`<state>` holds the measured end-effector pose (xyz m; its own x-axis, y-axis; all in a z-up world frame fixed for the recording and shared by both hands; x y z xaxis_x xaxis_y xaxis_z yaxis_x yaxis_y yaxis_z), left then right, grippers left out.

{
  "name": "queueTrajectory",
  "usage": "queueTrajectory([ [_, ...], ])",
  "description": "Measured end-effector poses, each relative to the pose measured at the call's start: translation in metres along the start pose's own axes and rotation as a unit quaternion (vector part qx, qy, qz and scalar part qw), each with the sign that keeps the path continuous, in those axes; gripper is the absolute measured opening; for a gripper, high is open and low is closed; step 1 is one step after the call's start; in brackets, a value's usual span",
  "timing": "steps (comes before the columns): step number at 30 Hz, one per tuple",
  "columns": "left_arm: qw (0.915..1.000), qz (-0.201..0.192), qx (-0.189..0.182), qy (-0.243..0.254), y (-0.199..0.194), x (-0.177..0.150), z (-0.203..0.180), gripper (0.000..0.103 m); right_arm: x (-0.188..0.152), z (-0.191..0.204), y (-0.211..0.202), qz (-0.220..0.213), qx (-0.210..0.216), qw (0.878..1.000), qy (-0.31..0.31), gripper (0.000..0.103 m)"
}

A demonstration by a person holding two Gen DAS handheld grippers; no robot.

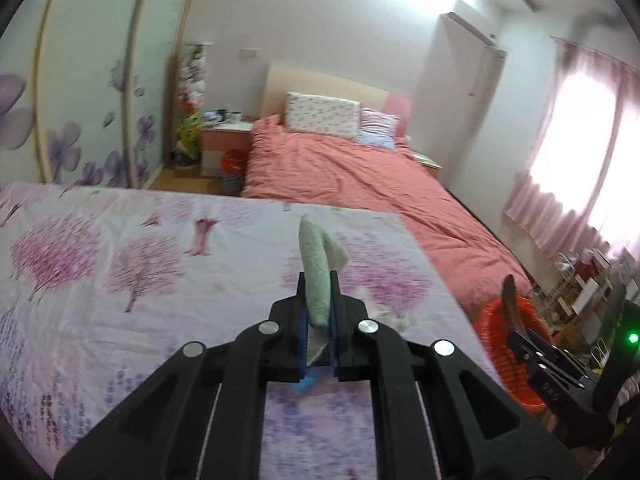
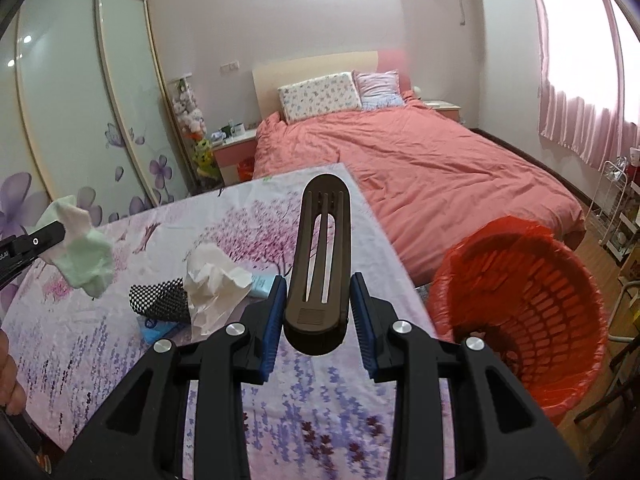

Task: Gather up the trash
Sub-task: 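Lift the green towel and brown comb and carry both over the red basket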

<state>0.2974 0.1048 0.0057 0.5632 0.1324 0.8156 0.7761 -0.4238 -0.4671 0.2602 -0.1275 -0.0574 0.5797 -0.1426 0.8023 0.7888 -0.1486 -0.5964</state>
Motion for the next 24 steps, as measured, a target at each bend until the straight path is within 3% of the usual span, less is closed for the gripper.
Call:
queueTrajectory([
  [9, 0.9948, 0.021, -0.09, 0.044, 0.03, -0.007, -0.107, 0.009, 0.01, -0.051, -0.014, -0.019, -0.026, 0.999, 0.032, 0.033],
  [18, 0.9782, 0.067, -0.182, 0.076, 0.082, -0.039, -0.215, 0.009, 0.01, -0.125, -0.008, -0.023, -0.07, 0.994, 0.077, 0.033],
  [24, 0.9661, 0.104, -0.215, 0.097, 0.125, -0.065, -0.269, 0.009, 0.005, -0.17, 0.01, -0.012, -0.096, 0.99, 0.105, 0.033],
])
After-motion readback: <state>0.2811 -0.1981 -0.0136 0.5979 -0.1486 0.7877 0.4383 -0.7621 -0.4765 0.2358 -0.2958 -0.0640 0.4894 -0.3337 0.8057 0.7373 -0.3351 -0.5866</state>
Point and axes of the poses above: each gripper's, at about its wrist camera, not at the fingertips, and y roughly the way its jaws point, z to its left, x to its top, the point moved 10 cm from there along y, roughly the way its jaws point, and after that the axes turned 14 degrees about -x, right-handed, at the moved point
